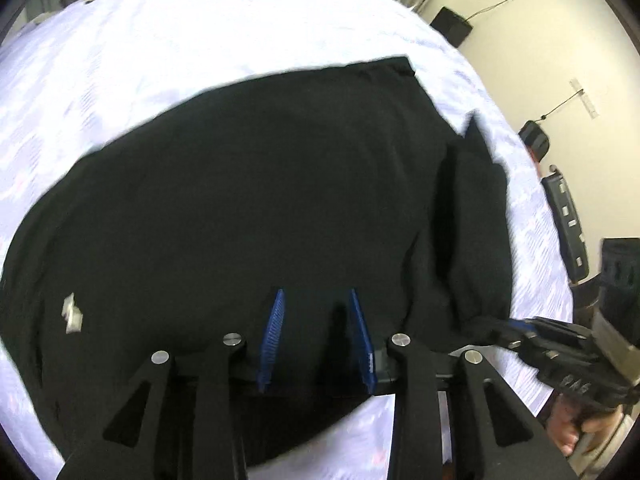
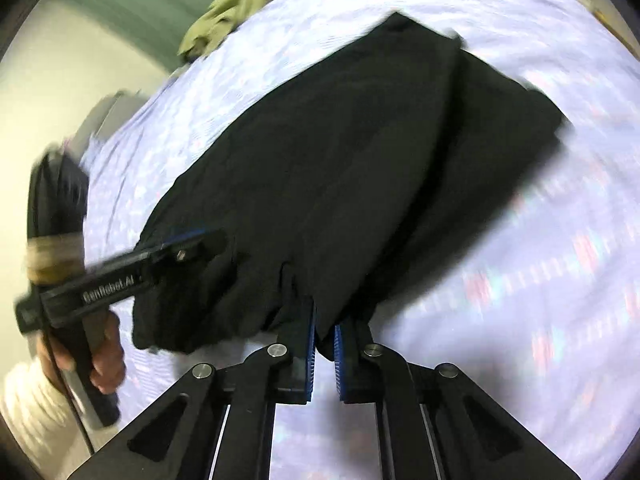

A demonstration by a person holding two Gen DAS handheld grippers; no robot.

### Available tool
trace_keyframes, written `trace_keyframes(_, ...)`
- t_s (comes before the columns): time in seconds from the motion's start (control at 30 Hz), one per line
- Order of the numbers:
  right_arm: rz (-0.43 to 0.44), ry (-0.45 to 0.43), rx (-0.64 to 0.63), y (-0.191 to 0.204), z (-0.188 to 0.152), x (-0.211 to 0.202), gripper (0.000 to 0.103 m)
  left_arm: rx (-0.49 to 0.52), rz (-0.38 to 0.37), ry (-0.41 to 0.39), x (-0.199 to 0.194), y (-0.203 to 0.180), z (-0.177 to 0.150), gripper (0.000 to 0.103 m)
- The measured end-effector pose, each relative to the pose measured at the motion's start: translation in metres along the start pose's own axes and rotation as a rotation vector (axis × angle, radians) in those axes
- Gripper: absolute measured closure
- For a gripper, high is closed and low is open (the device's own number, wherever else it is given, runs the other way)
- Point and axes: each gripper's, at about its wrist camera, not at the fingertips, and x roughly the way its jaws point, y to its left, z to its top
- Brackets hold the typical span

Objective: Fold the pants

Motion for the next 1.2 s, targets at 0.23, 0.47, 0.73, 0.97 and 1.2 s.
trace_keyframes(0.23, -0.084, 0.072, 0.117, -0.003, -0.046, 0.012, 0.097, -0.040, 0.041, 0.083, 0.014, 0.009, -0.037, 0.066)
trace_keyframes(0.47, -0.119, 0.121, 0.174, -0.011, -0.057, 0.017, 0.092, -0.021, 0.085, 0.101, 0.020, 0.007, -0.037, 0.059)
trace_keyframes(0.73, -0.277, -0.111, 0.249, -0.043, -0.054, -0.052, 0.043, 0.027, 0.162, 0.085, 0.022, -0.006, -0.043, 0.055)
trace_keyframes(0.97, -0.308, -0.243, 0.439, -0.105, -0.007, -0.043, 0.043, 0.023, 0.201, 0.083, 0.024, -0.015, -0.045, 0.054)
trace_keyframes(1.2, -0.339, -0.263, 0.474, -0.115, -0.010, -0.041, 0.055, 0.018, 0.210, 0.080, 0.026, -0.015, -0.039, 0.052)
